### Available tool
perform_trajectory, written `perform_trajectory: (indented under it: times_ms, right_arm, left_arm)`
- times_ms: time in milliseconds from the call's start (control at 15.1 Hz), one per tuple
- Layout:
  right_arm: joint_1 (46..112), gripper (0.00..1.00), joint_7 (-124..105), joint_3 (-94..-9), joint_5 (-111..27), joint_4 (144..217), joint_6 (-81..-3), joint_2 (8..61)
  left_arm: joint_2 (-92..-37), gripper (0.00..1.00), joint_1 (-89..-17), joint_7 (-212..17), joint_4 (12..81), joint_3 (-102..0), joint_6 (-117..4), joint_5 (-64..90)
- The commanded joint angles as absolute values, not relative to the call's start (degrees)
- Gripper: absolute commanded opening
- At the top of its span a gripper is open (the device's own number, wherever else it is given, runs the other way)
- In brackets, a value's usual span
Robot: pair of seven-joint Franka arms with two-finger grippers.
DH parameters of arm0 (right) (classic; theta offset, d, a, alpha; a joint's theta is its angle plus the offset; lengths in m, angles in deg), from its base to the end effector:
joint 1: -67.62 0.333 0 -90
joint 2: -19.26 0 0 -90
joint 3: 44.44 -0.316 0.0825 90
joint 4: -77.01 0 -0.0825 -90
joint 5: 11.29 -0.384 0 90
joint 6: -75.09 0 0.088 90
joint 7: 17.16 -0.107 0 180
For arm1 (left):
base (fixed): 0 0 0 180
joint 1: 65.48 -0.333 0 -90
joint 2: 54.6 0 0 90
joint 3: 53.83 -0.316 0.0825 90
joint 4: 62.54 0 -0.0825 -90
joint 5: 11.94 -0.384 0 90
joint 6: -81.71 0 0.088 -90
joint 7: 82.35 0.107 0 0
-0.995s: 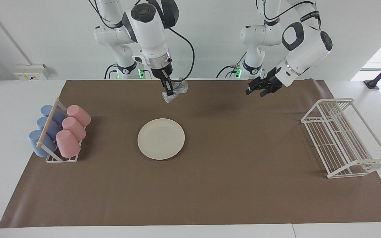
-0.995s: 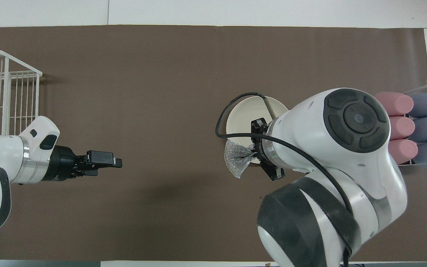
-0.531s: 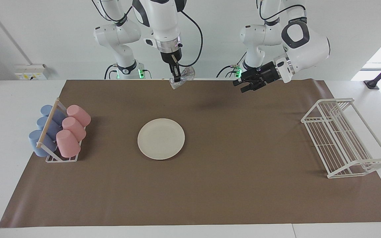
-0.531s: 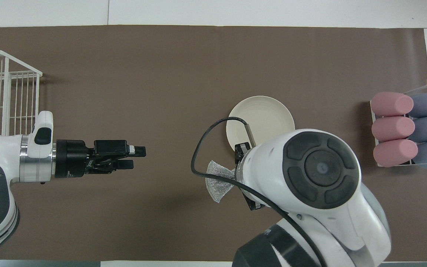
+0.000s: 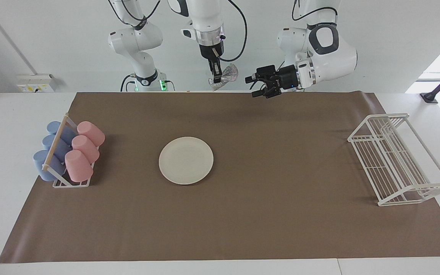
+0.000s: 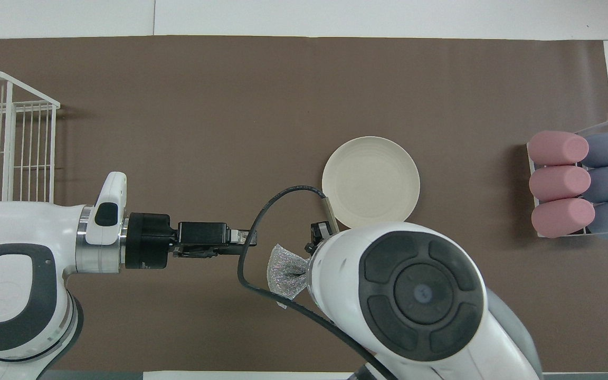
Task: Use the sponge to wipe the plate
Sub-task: 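Carry the scrubber toward the left gripper while the left gripper reaches in, then close the left gripper on the scrubber while the right gripper opens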
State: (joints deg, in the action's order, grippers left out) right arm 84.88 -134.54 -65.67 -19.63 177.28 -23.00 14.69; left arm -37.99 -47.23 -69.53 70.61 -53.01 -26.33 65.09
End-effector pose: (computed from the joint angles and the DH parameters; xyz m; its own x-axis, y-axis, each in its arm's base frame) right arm 0.4109 0.3529 0.5929 0.1721 -0.9779 -0.1190 -0.9842 -0.1758 0.0217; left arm 0.4168 -0.2213 0.4942 0.9840 -0.0802 -0.1592 0.1220 -0.3485 0.9294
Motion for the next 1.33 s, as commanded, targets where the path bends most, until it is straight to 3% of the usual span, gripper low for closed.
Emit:
perform_trajectory:
  times_ms: [0, 531, 597, 730, 863, 929, 1261]
  right_arm:
    - [84.6, 0.0, -135.5, -66.1, -18.1, 176.0, -21.8, 15.6]
    - [84.4, 0.0, -135.3, -66.1, -17.2, 176.0, -21.9, 15.6]
    - [84.4, 0.0, -135.2, -66.1, -17.1, 176.0, -21.9, 15.6]
    - [84.4, 0.0, -135.2, -66.1, -17.1, 176.0, -21.9, 15.6]
    - [84.4, 0.0, -135.2, -66.1, -17.1, 176.0, -21.9, 15.6]
    - [84.4, 0.0, -135.2, -66.1, -17.1, 176.0, -21.9, 15.6]
    - [84.2, 0.0, -135.0, -66.1, -17.1, 176.0, -21.9, 15.7]
  left_arm:
    - [-36.3, 1.0, -46.3, -67.4, 71.7, -53.9, -23.1, 67.2]
    - [-36.6, 1.0, -41.2, -67.8, 71.5, -53.5, -31.1, 68.7]
    - [-36.7, 0.88, -41.2, -67.8, 71.5, -53.5, -31.3, 68.7]
    - [-36.6, 0.41, -41.0, -68.3, 71.5, -53.4, -31.4, 68.7]
    - [-36.5, 0.1, -40.1, -71.6, 71.5, -52.8, -32.1, 68.7]
    - [-36.5, 0.0, -40.0, -72.4, 71.4, -52.7, -32.9, 68.7]
    - [-36.4, 0.0, -40.1, -73.7, 71.5, -52.3, -33.1, 68.7]
